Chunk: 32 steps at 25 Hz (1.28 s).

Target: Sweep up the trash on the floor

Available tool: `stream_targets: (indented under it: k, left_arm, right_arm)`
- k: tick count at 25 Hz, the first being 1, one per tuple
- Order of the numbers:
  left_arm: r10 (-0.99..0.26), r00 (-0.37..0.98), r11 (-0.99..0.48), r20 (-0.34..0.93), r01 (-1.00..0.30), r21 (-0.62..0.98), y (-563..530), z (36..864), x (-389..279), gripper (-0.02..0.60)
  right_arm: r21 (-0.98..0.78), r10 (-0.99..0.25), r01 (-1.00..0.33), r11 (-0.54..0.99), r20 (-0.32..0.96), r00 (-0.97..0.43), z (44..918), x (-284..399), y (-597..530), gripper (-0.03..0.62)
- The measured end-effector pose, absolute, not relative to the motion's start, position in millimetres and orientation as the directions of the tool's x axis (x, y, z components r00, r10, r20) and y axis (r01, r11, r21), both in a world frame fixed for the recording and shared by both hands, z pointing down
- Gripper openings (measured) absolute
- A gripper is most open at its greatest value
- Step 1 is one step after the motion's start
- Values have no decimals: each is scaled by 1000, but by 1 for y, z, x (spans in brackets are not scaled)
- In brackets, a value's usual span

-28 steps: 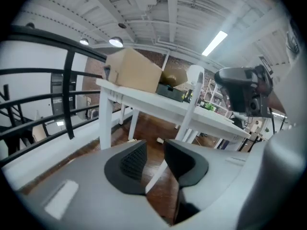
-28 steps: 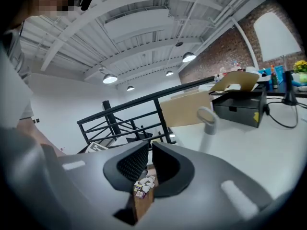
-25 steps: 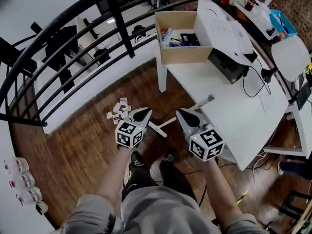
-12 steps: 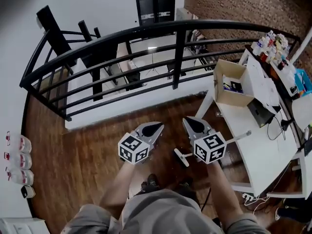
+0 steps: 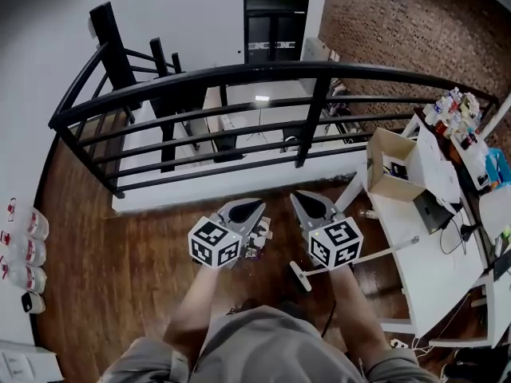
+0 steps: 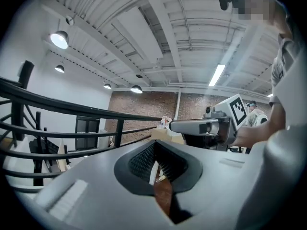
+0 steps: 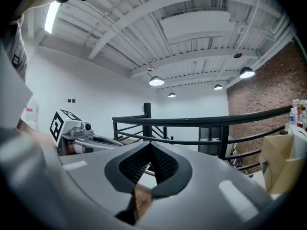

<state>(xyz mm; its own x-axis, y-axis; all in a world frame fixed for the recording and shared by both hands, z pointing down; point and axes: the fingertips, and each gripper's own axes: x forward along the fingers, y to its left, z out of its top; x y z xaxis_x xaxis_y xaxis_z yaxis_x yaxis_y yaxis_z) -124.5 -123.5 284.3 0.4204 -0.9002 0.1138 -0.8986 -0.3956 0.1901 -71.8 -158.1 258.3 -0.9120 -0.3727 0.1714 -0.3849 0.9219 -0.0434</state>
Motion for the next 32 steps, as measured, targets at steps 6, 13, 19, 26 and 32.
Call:
stream_targets:
  k: [6, 13, 19, 26, 32]
  left_arm:
    - [-914, 393, -371, 97, -909, 190, -130, 274, -133, 5]
    - [-909, 402, -377, 110, -906, 192, -126, 275, -135, 5]
    - [-907, 400, -374, 130, -908, 188, -122, 279, -135, 5]
    - [-902, 410, -386, 139, -907, 171, -121, 278, -134, 5]
    - [-898, 415, -394, 146, -906, 153, -122, 279, -130, 5]
  right_arm:
    - [-21, -325, -333, 943, 166, -931, 243, -93, -161, 0]
    - [-6, -313, -319, 948, 177, -933, 239, -100, -149, 0]
    - [-18, -326, -334, 942, 173, -929, 242, -98, -146, 0]
    - [-32, -343, -352, 935, 161, -925, 241, -96, -145, 0]
    - [-34, -352, -362, 932, 161, -922, 240, -91, -145, 0]
